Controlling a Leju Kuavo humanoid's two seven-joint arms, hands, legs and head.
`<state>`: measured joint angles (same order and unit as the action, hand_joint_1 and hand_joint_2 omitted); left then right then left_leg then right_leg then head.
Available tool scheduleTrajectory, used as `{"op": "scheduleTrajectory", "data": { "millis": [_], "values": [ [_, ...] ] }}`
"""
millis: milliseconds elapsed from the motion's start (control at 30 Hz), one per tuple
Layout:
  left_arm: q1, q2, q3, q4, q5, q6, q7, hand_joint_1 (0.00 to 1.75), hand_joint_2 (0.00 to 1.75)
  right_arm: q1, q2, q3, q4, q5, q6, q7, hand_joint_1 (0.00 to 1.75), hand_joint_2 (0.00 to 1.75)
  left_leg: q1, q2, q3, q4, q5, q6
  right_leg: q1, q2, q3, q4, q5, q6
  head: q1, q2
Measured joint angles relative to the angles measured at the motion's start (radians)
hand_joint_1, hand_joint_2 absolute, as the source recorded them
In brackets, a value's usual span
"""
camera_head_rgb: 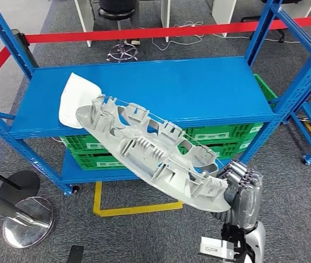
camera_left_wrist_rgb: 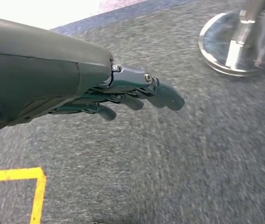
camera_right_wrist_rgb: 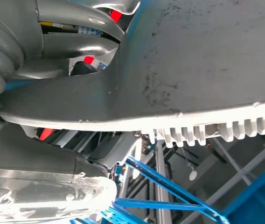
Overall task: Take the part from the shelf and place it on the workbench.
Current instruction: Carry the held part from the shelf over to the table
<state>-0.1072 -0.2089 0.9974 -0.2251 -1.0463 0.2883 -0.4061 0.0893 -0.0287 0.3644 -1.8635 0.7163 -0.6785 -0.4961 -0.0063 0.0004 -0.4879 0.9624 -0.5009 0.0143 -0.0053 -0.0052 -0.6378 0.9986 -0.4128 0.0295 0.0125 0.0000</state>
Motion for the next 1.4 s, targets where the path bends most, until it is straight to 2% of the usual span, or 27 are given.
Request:
{"op": "scheduleTrajectory", "data": {
  "millis": [67, 133, 167, 200, 233, 267, 333, 367, 433, 500, 533, 600, 667, 700, 733, 800, 833, 900, 933, 1000, 1067, 1133, 1167, 1200, 1267, 1333, 1400],
  "values": [
    [-0.001, 0.0, 0.0, 0.0, 0.0, 0.001, 0.0, 0.0, 1.75, 0.001, 0.0, -0.002, -0.002, -0.002, 0.0, -0.005, 1.75, 1.75, 0.002, 0.004, -0.016, -0.007, 0.021, 0.014, -0.001, 0.002, -0.027, 0.06, -0.065, 0.008, 0.004, 0.0],
    [-0.002, -0.001, 0.001, 0.0, 0.0, 0.002, 0.001, 0.0, 1.75, 0.002, 0.0, -0.004, -0.003, -0.007, 0.0, -0.011, 1.75, 1.75, -0.002, 0.006, -0.041, -0.005, 0.039, 0.021, -0.001, 0.003, -0.063, 0.189, -0.155, 0.013, 0.007, 0.0],
    [-0.002, -0.001, 0.001, 0.0, 0.0, 0.002, 0.001, 0.0, 1.75, 0.003, 0.0, -0.004, -0.004, -0.01, 0.0, -0.013, 1.75, 1.75, -0.004, 0.006, -0.054, -0.004, 0.048, 0.023, -0.001, 0.003, -0.073, 0.247, -0.178, 0.015, 0.007, 0.0],
    [-0.002, 0.0, 0.001, 0.0, 0.0, 0.002, 0.002, 0.0, 1.75, 0.004, 0.0, -0.004, -0.004, -0.013, 0.0, -0.014, 1.75, 1.75, -0.005, 0.007, -0.067, -0.002, 0.057, 0.023, -0.002, 0.003, -0.07, 0.279, -0.179, 0.015, 0.007, 0.0],
    [-0.002, 0.0, 0.001, 0.0, 0.0, 0.002, 0.002, 0.0, 1.75, 0.005, 0.0, -0.005, -0.004, -0.015, 0.0, -0.014, 1.75, 1.75, -0.006, 0.007, -0.079, 0.0, 0.066, 0.022, -0.002, 0.003, -0.049, 0.274, -0.161, 0.015, 0.007, 0.0],
    [-0.002, 0.0, 0.001, 0.0, 0.0, 0.002, 0.003, 0.0, 1.75, 0.006, 0.0, -0.005, -0.004, -0.016, 0.0, -0.014, 1.75, 1.75, -0.007, 0.007, -0.089, 0.001, 0.073, 0.021, -0.001, 0.003, -0.01, 0.233, -0.133, 0.013, 0.007, 0.0],
    [-0.003, 0.0, 0.001, 0.0, -0.001, 0.002, 0.004, 0.0, 1.75, 0.006, 0.001, -0.006, -0.004, -0.018, 0.0, -0.014, 1.75, 1.75, -0.009, 0.006, -0.106, 0.006, 0.086, 0.016, 0.0, 0.003, 0.095, 0.091, -0.1, 0.007, 0.007, 0.0],
    [-0.003, 0.0, 0.001, 0.0, -0.001, 0.002, 0.005, 0.0, 1.75, 0.006, 0.001, -0.008, -0.006, -0.02, 0.0, -0.015, 1.75, 1.75, -0.01, 0.006, -0.113, 0.008, 0.095, 0.012, 0.002, 0.003, 0.137, 0.027, -0.101, 0.003, 0.007, 0.0],
    [-0.003, -0.001, 0.001, 0.0, -0.001, 0.002, 0.005, 0.0, 1.75, 0.009, 0.002, -0.012, -0.009, -0.027, 0.0, -0.016, 1.75, 1.75, -0.01, 0.006, -0.127, 0.01, 0.113, 0.003, 0.007, 0.004, 0.169, -0.036, -0.11, -0.004, 0.006, 0.0],
    [0.0, -0.001, 0.001, 0.0, 0.0, 0.003, 0.006, 0.0, 1.75, 0.017, 0.002, -0.017, -0.013, -0.037, 0.0, -0.016, 1.75, 1.75, -0.008, 0.005, -0.139, 0.013, 0.116, -0.007, 0.006, 0.003, 0.155, -0.048, -0.098, -0.016, 0.005, 0.0],
    [0.002, -0.001, 0.001, 0.0, 0.0, 0.004, 0.006, 0.0, 1.75, 0.02, 0.003, -0.019, -0.014, -0.042, 0.0, -0.017, 1.75, 1.75, -0.007, 0.004, -0.147, 0.029, 0.092, -0.013, 0.004, 0.001, 0.148, -0.051, -0.089, -0.024, 0.004, 0.0],
    [0.006, -0.001, 0.002, 0.0, 0.0, 0.005, 0.006, 0.0, 1.75, 0.026, 0.003, -0.022, -0.017, -0.049, 0.0, -0.018, 1.75, 1.75, -0.001, 0.002, -0.17, 0.116, -0.003, -0.024, 0.002, -0.001, 0.131, -0.051, -0.071, -0.038, 0.002, 0.0],
    [0.007, -0.001, 0.002, 0.0, 0.0, 0.005, 0.006, 0.0, 1.75, 0.033, 0.003, -0.026, -0.019, -0.054, 0.0, -0.021, 1.75, 1.75, 0.005, 0.002, -0.187, 0.241, -0.084, -0.032, 0.002, -0.003, 0.105, -0.047, -0.054, -0.042, 0.0, 0.0],
    [0.007, 0.0, 0.002, 0.0, 0.0, 0.005, 0.006, 0.0, 1.75, 0.035, 0.003, -0.028, -0.019, -0.056, 0.0, -0.022, 1.75, 1.75, 0.007, 0.002, -0.185, 0.282, -0.091, -0.035, 0.002, -0.004, 0.09, -0.044, -0.045, -0.041, 0.0, 0.0],
    [0.007, 0.0, 0.002, 0.0, 0.0, 0.005, 0.006, 0.0, 1.75, 0.037, 0.004, -0.031, -0.02, -0.058, 0.0, -0.024, 1.75, 1.75, 0.01, 0.002, -0.172, 0.297, -0.072, -0.038, 0.002, -0.004, 0.074, -0.041, -0.035, -0.039, 0.0, 0.0],
    [0.006, 0.0, 0.002, 0.0, 0.0, 0.005, 0.006, 0.0, 1.75, 0.04, 0.004, -0.037, -0.022, -0.063, 0.0, -0.027, 1.75, 1.75, 0.014, 0.002, -0.108, 0.246, -0.017, -0.04, 0.0, -0.003, 0.038, -0.03, -0.016, -0.032, 0.0, 0.0],
    [0.005, 0.0, 0.002, 0.0, 0.0, 0.006, 0.006, 0.0, 1.75, 0.043, 0.004, -0.04, -0.024, -0.066, 0.0, -0.029, 1.75, 1.75, 0.015, 0.002, -0.054, 0.187, -0.008, -0.039, 0.0, -0.002, 0.022, -0.023, -0.007, -0.028, 0.0, 0.0],
    [0.0, -0.001, 0.002, 0.001, 0.0, 0.006, 0.006, 0.0, 1.75, 0.05, 0.004, -0.045, -0.031, -0.07, 0.0, -0.031, 1.75, 1.75, 0.014, -0.001, 0.042, 0.052, -0.038, -0.031, 0.001, -0.003, -0.001, -0.01, 0.012, -0.018, -0.001, 0.0],
    [-0.001, 0.0, 0.002, 0.001, 0.0, 0.007, 0.005, 0.0, 1.75, 0.052, 0.004, -0.046, -0.033, -0.072, 0.0, -0.031, 1.75, 1.75, 0.012, -0.002, 0.066, 0.011, -0.053, -0.026, 0.001, -0.004, -0.01, -0.007, 0.022, -0.012, -0.001, 0.0],
    [0.001, -0.001, 0.002, 0.002, -0.001, 0.008, 0.005, 0.0, 1.75, 0.055, 0.004, -0.047, -0.035, -0.074, 0.0, -0.032, 1.75, 1.75, 0.01, -0.001, 0.059, -0.006, -0.053, -0.012, -0.001, -0.004, -0.022, -0.003, 0.034, 0.0, -0.001, 0.0],
    [0.007, -0.002, 0.002, 0.003, -0.001, 0.008, 0.005, 0.0, 1.75, 0.061, 0.004, -0.048, -0.036, -0.076, 0.0, -0.032, 1.75, 1.75, 0.009, 0.003, 0.042, -0.004, -0.035, 0.006, -0.004, -0.002, -0.041, 0.037, -0.017, 0.009, 0.002, 0.0],
    [0.008, -0.002, 0.003, 0.003, -0.001, 0.009, 0.005, 0.0, 1.75, 0.065, 0.004, -0.049, -0.036, -0.078, 0.0, -0.033, 1.75, 1.75, 0.004, 0.005, 0.021, -0.002, -0.016, 0.02, -0.005, 0.0, -0.071, 0.152, -0.116, 0.013, 0.005, 0.0],
    [0.007, -0.002, 0.003, 0.003, -0.001, 0.008, 0.005, 0.0, 1.75, 0.066, 0.004, -0.049, -0.036, -0.078, 0.0, -0.033, 1.75, 1.75, 0.0, 0.006, 0.009, -0.001, -0.006, 0.024, -0.006, 0.0, -0.084, 0.219, -0.151, 0.014, 0.005, 0.0],
    [0.007, -0.002, 0.003, 0.003, -0.001, 0.008, 0.004, 0.0, 1.75, 0.068, 0.004, -0.049, -0.036, -0.079, 0.0, -0.033, 1.75, 1.75, -0.004, 0.006, -0.004, 0.0, 0.003, 0.026, -0.005, 0.0, -0.088, 0.27, -0.16, 0.013, 0.005, 0.0],
    [0.008, -0.001, 0.003, 0.003, -0.002, 0.008, 0.002, 0.0, 1.75, 0.071, 0.004, -0.049, -0.036, -0.082, 0.0, -0.034, 1.75, 1.75, -0.011, 0.007, -0.031, 0.001, 0.022, 0.027, -0.004, 0.001, -0.058, 0.284, -0.118, 0.005, 0.005, 0.0],
    [0.008, -0.002, 0.003, 0.003, -0.005, 0.009, 0.0, 0.0, 1.75, 0.072, 0.004, -0.049, -0.037, -0.087, 0.0, -0.034, 1.75, 1.75, -0.018, 0.006, -0.054, 0.002, 0.041, 0.026, 0.003, 0.001, 0.037, 0.178, -0.076, -0.01, 0.005, 0.0],
    [0.008, -0.004, 0.003, 0.003, -0.009, 0.011, -0.001, 0.0, 1.75, 0.072, 0.004, -0.051, -0.041, -0.091, 0.0, -0.035, 1.75, 1.75, -0.022, 0.005, -0.07, 0.005, 0.056, 0.021, 0.011, 0.0, 0.142, 0.035, -0.093, -0.024, 0.004, 0.0]
  ]
}}
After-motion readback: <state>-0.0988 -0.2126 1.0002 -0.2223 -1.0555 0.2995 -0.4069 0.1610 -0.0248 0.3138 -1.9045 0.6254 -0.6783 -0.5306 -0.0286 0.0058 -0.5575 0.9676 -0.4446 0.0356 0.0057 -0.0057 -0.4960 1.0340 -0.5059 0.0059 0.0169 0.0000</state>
